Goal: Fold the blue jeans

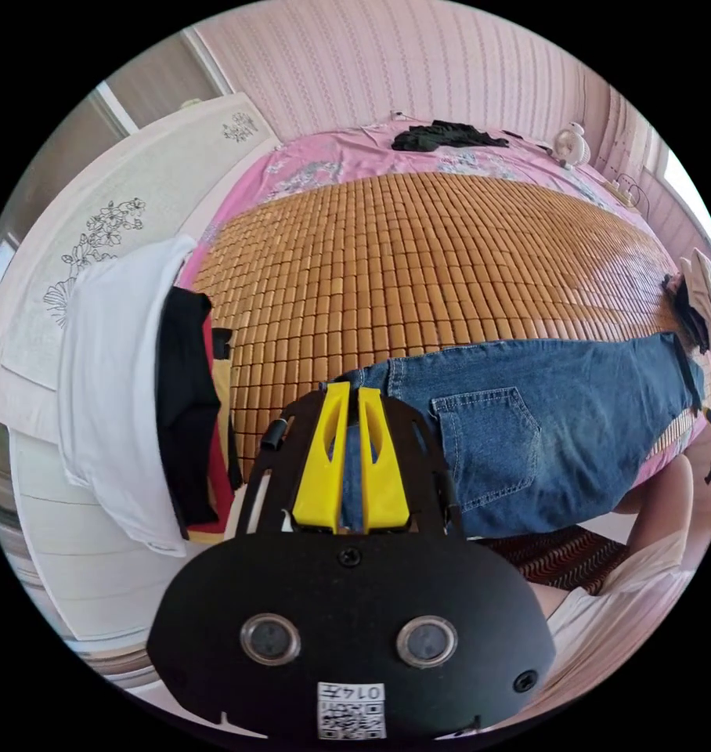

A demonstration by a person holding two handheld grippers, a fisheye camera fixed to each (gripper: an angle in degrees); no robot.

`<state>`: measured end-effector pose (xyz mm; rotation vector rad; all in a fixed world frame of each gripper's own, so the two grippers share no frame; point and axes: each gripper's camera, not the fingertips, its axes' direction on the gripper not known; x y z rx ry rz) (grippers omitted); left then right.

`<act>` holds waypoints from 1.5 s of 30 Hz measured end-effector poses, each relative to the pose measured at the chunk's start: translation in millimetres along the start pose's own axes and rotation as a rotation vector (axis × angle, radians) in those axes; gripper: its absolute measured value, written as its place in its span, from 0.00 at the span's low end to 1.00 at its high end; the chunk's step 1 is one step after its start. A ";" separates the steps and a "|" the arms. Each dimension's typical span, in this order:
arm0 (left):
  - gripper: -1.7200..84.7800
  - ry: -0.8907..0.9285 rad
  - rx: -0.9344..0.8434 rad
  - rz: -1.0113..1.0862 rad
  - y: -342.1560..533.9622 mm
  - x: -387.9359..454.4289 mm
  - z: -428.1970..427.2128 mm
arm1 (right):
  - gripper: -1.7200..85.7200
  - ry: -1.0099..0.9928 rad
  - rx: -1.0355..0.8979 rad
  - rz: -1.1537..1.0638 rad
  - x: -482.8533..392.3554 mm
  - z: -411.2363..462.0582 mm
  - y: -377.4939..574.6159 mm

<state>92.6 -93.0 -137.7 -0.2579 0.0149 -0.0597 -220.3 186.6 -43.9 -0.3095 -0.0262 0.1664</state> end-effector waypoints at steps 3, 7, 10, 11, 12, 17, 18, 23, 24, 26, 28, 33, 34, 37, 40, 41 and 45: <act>0.02 -0.007 0.004 -0.032 5.0 -21.3 -10.8 | 0.16 0.180 -0.020 -0.048 -14.0 13.8 -9.2; 0.02 0.000 -0.009 -0.056 13.1 -30.8 -15.8 | 0.18 0.331 -0.110 -0.122 -25.7 40.4 -29.7; 0.01 0.000 -0.016 -0.067 17.5 -31.3 -17.0 | 0.18 0.305 -0.164 -0.170 -27.3 47.1 -46.3; 0.01 -0.004 -0.017 -0.069 18.4 -31.3 -17.2 | 0.17 0.273 -0.191 -0.175 -25.1 45.1 -52.6; 0.01 -0.008 -0.018 -0.073 19.9 -31.9 -18.3 | 0.16 0.253 -0.200 -0.178 -22.6 39.9 -57.2; 0.01 -0.014 0.014 -0.088 23.6 -40.3 -32.2 | 0.04 0.219 -0.178 -0.258 -11.8 -3.1 -81.1; 0.01 -0.014 0.029 -0.088 23.6 -43.0 -37.7 | 0.03 0.222 -0.131 -0.260 -8.8 -21.7 -91.7; 0.01 0.004 0.150 -0.117 23.7 -59.3 -71.0 | 0.02 0.148 0.095 -0.155 7.8 -104.7 -143.5; 0.01 0.026 0.200 -0.153 26.6 -66.4 -79.9 | 0.02 0.137 0.098 -0.147 8.6 -111.4 -151.8; 0.01 0.078 0.262 -0.203 33.4 -77.7 -87.6 | 0.02 0.175 0.077 -0.157 3.8 -110.6 -158.2; 0.01 0.119 0.263 -0.246 41.4 -88.9 -87.2 | 0.02 0.227 0.053 -0.192 -5.8 -105.4 -159.3; 0.01 0.102 0.239 -0.177 50.7 -90.0 -85.5 | 0.01 0.347 0.048 -0.211 -23.5 -92.2 -151.2; 0.01 0.103 0.239 -0.177 52.3 -92.1 -85.7 | 0.01 0.349 0.034 -0.217 -23.9 -90.6 -151.2; 0.01 0.113 0.227 -0.184 55.1 -100.0 -84.0 | 0.01 0.290 0.002 -0.231 -24.4 -87.1 -149.6; 0.01 0.110 0.221 -0.178 58.4 -105.7 -81.7 | 0.02 0.206 0.005 -0.233 -30.1 -83.4 -145.3; 0.01 0.111 0.220 -0.179 59.3 -106.8 -81.0 | 0.02 0.181 0.031 -0.252 -35.7 -80.8 -141.1; 0.01 0.113 0.194 -0.186 67.1 -114.4 -72.7 | 0.14 0.104 -0.084 -0.272 -51.6 -42.0 -131.3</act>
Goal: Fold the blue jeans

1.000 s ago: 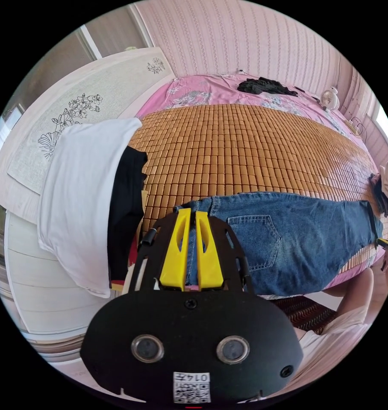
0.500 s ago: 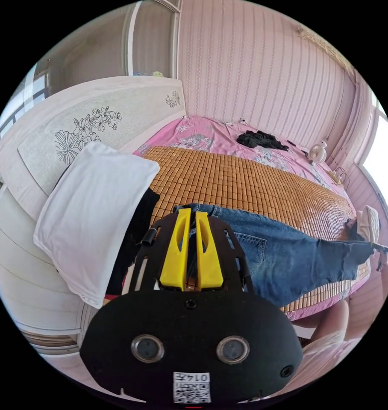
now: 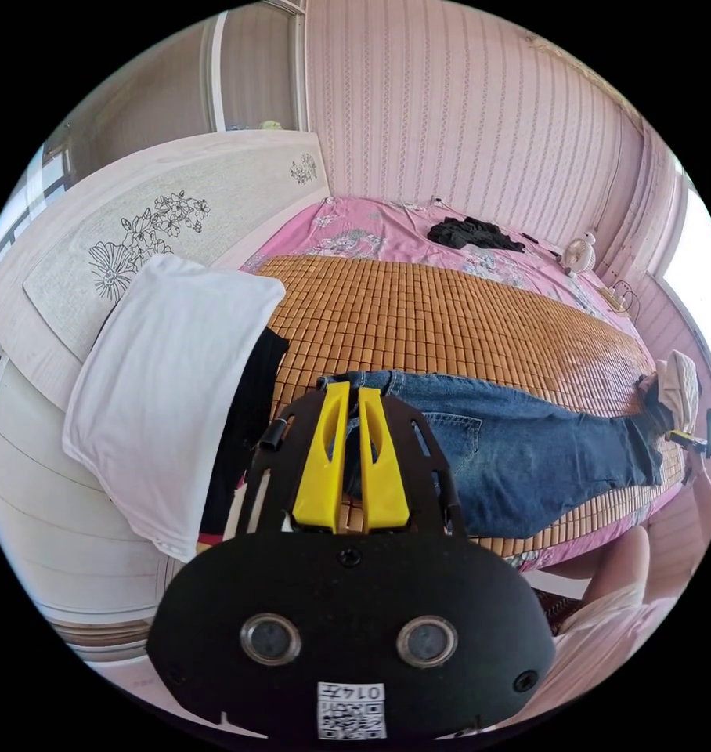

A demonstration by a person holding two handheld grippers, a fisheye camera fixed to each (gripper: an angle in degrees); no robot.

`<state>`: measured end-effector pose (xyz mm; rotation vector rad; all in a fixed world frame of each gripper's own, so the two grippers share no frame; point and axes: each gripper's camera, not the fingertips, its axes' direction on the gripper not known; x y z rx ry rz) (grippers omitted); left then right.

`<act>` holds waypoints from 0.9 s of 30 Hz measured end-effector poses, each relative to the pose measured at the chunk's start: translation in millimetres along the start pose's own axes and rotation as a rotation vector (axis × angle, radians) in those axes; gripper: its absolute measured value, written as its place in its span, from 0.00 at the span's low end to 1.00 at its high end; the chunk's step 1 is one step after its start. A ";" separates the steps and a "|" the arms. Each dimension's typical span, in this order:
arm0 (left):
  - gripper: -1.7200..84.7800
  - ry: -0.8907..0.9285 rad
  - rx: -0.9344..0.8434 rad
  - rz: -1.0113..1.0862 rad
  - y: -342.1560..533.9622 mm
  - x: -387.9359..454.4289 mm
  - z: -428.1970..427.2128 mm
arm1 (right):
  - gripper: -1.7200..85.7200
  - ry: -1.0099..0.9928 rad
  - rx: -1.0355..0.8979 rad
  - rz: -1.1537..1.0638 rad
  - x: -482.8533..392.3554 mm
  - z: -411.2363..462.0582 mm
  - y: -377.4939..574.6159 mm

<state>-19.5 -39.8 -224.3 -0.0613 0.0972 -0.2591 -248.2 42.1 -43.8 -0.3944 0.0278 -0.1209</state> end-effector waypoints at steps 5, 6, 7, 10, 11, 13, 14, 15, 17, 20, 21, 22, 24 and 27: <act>0.01 0.009 -0.017 -0.028 6.5 -11.5 5.6 | 0.18 0.193 -0.226 -0.006 -18.3 55.6 2.6; 0.01 0.009 -0.022 -0.027 5.6 -13.0 6.0 | 0.10 0.265 -0.233 -0.009 -17.6 57.6 5.1; 0.01 0.005 -0.025 -0.015 3.6 -13.5 6.0 | 0.06 0.280 -0.225 -0.007 -15.9 55.6 6.1; 0.01 -0.008 -0.005 0.005 -2.9 -16.5 2.2 | 0.02 0.194 -0.118 0.080 7.7 20.7 9.1; 0.01 -0.005 0.006 0.001 -3.8 -18.5 0.4 | 0.02 0.167 -0.018 0.126 21.3 -5.1 16.5; 0.01 0.019 0.066 -0.020 -1.5 -29.8 -11.2 | 0.01 0.117 0.151 0.186 42.8 -47.3 39.4; 0.01 0.025 0.083 -0.027 1.3 -33.4 -14.9 | 0.01 0.077 0.242 0.213 55.6 -70.1 60.9; 0.01 0.036 0.114 -0.051 10.7 -42.0 -22.5 | 0.01 0.054 0.312 0.247 66.9 -87.2 86.4; 0.01 0.085 0.160 -0.101 34.4 -58.2 -33.1 | 0.01 0.051 0.363 0.285 78.5 -98.9 126.0; 0.02 0.130 0.169 -0.177 92.4 -83.7 -39.0 | 0.02 0.017 0.281 0.296 86.5 -78.2 177.6; 0.02 0.111 0.110 -0.213 115.9 -91.9 -32.9 | 0.03 0.007 0.207 0.304 86.5 -61.7 191.9; 0.02 0.094 0.023 -0.245 138.1 -98.1 -22.3 | 0.04 0.011 0.168 0.310 86.2 -53.8 197.8; 0.02 0.060 -0.088 -0.292 166.4 -104.6 -9.2 | 0.08 0.032 0.073 0.349 85.4 -34.1 213.8; 0.01 0.024 -0.101 -0.384 192.7 -114.8 -10.7 | 0.12 0.030 0.080 0.343 80.6 -35.9 214.0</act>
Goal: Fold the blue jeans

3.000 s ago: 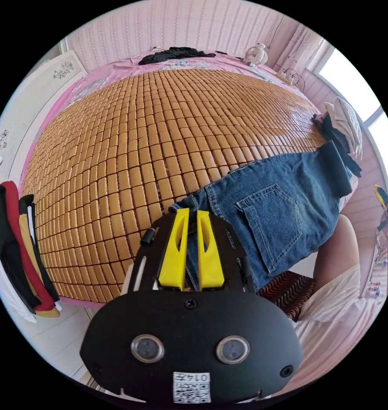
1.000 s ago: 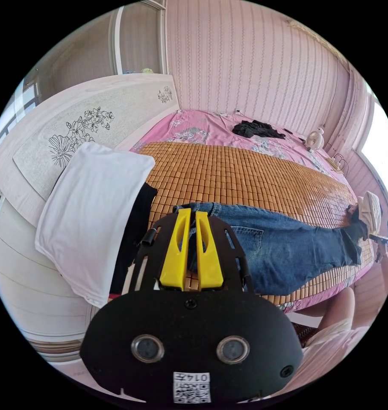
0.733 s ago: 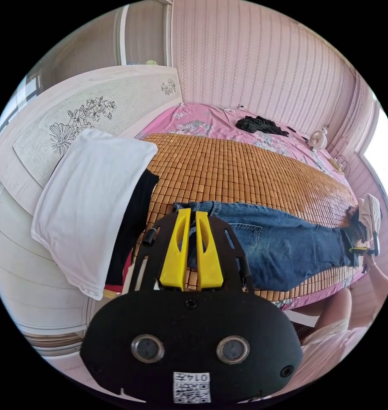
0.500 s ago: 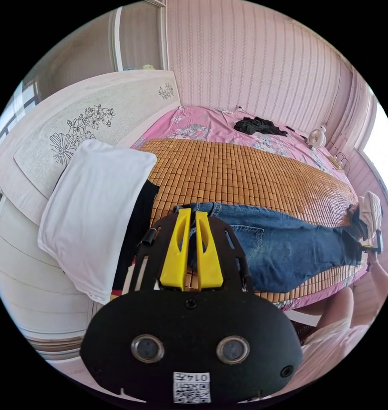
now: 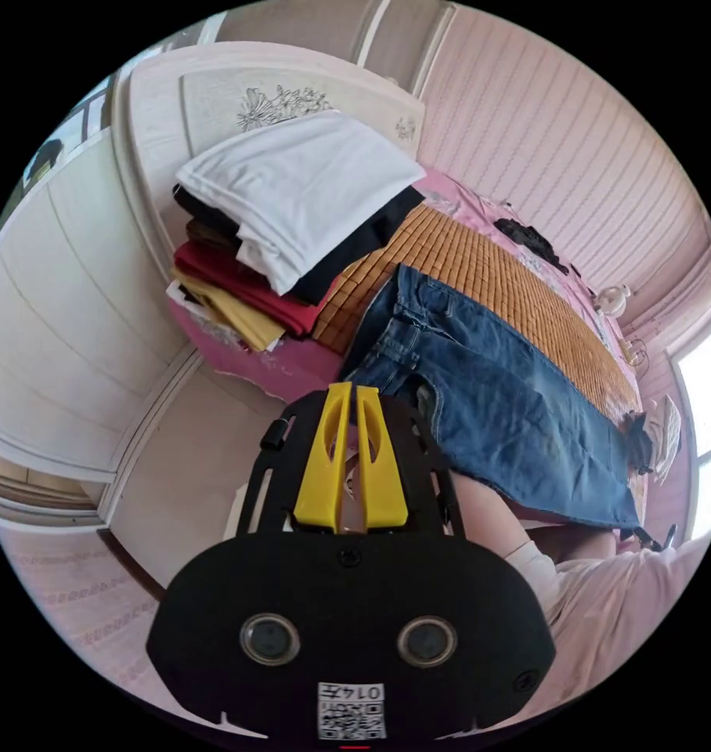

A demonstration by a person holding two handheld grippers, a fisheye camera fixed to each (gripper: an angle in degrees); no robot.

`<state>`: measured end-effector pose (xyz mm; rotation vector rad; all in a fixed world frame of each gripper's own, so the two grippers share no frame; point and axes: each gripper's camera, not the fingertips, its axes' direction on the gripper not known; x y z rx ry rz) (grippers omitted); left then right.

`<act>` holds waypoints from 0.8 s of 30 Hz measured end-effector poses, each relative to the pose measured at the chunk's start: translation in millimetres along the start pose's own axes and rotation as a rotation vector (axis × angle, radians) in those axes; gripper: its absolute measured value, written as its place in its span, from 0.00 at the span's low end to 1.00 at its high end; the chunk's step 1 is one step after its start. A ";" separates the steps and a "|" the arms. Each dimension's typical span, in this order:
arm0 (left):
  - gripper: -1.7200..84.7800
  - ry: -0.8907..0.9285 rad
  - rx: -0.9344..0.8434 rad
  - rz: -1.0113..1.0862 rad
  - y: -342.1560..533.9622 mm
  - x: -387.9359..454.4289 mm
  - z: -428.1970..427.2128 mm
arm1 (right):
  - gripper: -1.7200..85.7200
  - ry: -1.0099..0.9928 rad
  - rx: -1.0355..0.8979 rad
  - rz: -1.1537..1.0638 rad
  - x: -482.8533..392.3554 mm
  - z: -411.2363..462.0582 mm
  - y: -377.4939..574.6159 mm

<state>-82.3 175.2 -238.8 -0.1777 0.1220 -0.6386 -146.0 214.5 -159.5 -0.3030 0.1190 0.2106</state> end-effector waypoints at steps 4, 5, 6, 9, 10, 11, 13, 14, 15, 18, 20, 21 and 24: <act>0.01 -0.014 -0.017 0.069 -12.2 11.0 3.8 | 0.13 0.174 0.096 -0.044 -18.2 -18.9 -15.1; 0.01 -0.024 -0.024 0.092 -16.4 16.1 6.1 | 0.13 0.199 0.110 -0.051 -22.2 -22.6 -22.3; 0.01 -0.035 -0.029 0.136 -25.5 27.4 11.9 | 0.13 0.213 0.113 -0.042 -23.6 -25.5 -29.5; 0.01 0.000 -0.037 0.223 -50.7 57.3 33.2 | 0.13 0.178 0.106 -0.010 -15.3 -30.0 -42.3; 0.01 0.020 -0.040 0.246 -61.1 68.9 43.7 | 0.14 0.163 0.093 0.001 -11.6 -30.1 -44.2; 0.01 0.031 -0.040 0.256 -66.0 74.6 49.4 | 0.14 0.133 0.073 0.028 -3.0 -31.1 -46.7; 0.01 0.054 -0.061 0.303 -84.4 97.1 75.2 | 0.16 0.094 0.061 0.082 10.8 -34.3 -47.7; 0.01 0.047 -0.069 0.314 -88.7 103.0 82.3 | 0.17 0.074 0.056 0.109 18.5 -36.3 -47.9; 0.01 0.031 -0.087 0.339 -96.7 114.7 96.9 | 0.18 0.077 0.048 0.128 23.7 -37.4 -48.8; 0.01 0.005 -0.130 0.392 -114.0 142.2 131.7 | 0.20 0.105 0.032 0.145 31.7 -39.6 -53.5; 0.01 -0.006 -0.160 0.404 -123.0 155.5 152.0 | 0.21 0.081 0.019 0.165 40.8 -40.9 -56.6; 0.01 -0.011 -0.182 0.401 -128.4 162.3 165.3 | 0.20 0.083 0.028 0.204 49.7 -44.5 -56.6; 0.01 -0.021 -0.223 0.376 -139.7 173.6 194.1 | 0.13 0.167 0.126 0.323 74.7 -67.3 -52.1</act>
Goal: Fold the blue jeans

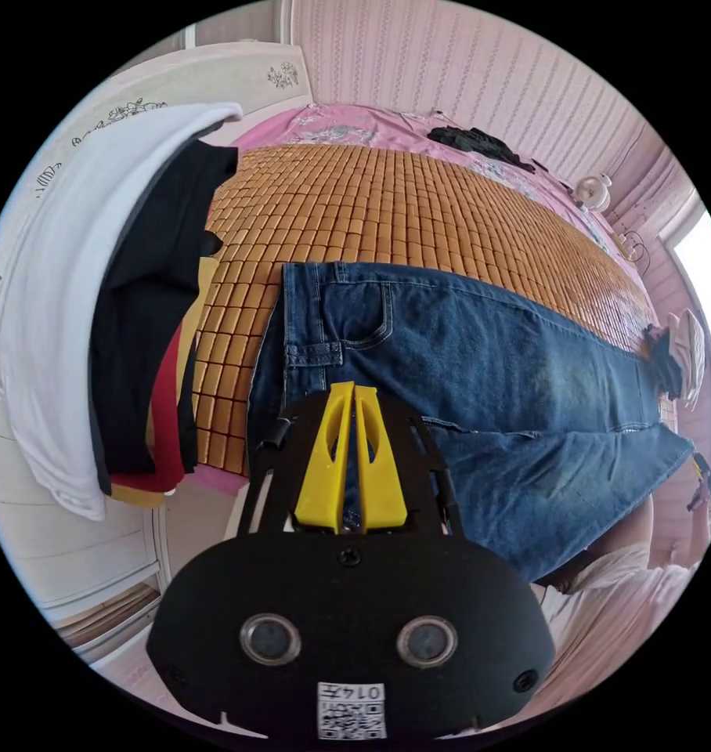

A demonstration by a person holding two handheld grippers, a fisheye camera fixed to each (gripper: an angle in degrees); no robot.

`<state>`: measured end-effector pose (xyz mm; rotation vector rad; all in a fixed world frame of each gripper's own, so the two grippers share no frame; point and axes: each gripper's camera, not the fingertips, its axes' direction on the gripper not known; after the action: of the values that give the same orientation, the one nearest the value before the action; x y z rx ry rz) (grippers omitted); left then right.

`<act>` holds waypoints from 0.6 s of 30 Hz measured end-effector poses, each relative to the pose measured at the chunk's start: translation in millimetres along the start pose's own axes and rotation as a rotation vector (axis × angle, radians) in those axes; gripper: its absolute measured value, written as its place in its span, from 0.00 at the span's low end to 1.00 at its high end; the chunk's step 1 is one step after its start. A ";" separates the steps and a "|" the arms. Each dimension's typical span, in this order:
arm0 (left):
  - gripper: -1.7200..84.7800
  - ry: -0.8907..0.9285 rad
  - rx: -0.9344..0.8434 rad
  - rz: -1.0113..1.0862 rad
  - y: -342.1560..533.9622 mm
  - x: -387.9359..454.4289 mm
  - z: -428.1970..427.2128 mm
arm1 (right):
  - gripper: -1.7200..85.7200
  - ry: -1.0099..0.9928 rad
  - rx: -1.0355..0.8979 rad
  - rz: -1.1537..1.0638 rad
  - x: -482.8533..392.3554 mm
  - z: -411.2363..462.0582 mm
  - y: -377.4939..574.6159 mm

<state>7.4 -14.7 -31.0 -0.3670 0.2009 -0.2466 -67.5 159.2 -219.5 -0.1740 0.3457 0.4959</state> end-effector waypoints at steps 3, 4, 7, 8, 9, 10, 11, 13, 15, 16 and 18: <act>0.01 0.000 -0.005 -0.039 -14.5 3.5 18.5 | 0.06 -0.181 0.015 -0.108 -10.7 -2.9 -7.6; 0.01 -0.009 -0.004 -0.054 -18.8 6.1 25.8 | 0.05 -0.183 0.002 -0.141 -20.8 0.7 -8.9; 0.01 -0.043 -0.049 -0.055 -27.5 19.8 50.7 | 0.03 -0.182 -0.065 -0.368 -102.6 33.8 -3.5; 0.01 -0.061 -0.034 -0.042 -28.5 23.8 52.1 | 0.02 -0.223 -0.097 -0.446 -141.9 53.6 3.4; 0.01 -0.090 -0.027 -0.025 -32.1 30.8 55.4 | 0.02 -0.252 -0.129 -0.488 -180.6 75.0 10.8; 0.01 -0.113 -0.035 -0.013 -37.6 37.1 58.4 | 0.02 -0.255 -0.132 -0.482 -198.0 85.3 14.6; 0.01 -0.126 -0.044 -0.002 -40.8 40.6 60.1 | 0.02 -0.284 -0.129 -0.443 -229.0 105.5 21.5; 0.01 -0.180 -0.063 0.063 -52.8 56.5 67.0 | 0.02 -0.340 -0.154 -0.420 -270.5 133.3 27.4; 0.01 -0.233 -0.064 0.125 -61.0 68.4 71.9 | 0.02 -0.254 -0.042 -0.378 -307.5 145.6 30.1; 0.01 -0.259 -0.066 0.150 -66.8 73.8 75.4 | 0.02 -0.239 -0.043 -0.375 -314.6 149.4 28.4; 0.01 -0.266 -0.068 0.140 -76.8 74.9 81.4 | 0.02 -0.271 -0.007 -0.412 -335.3 155.9 14.4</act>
<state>82.4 -77.9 61.3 -0.4473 -0.0276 -0.0516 -306.7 64.2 46.3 -0.1767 0.0380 0.1090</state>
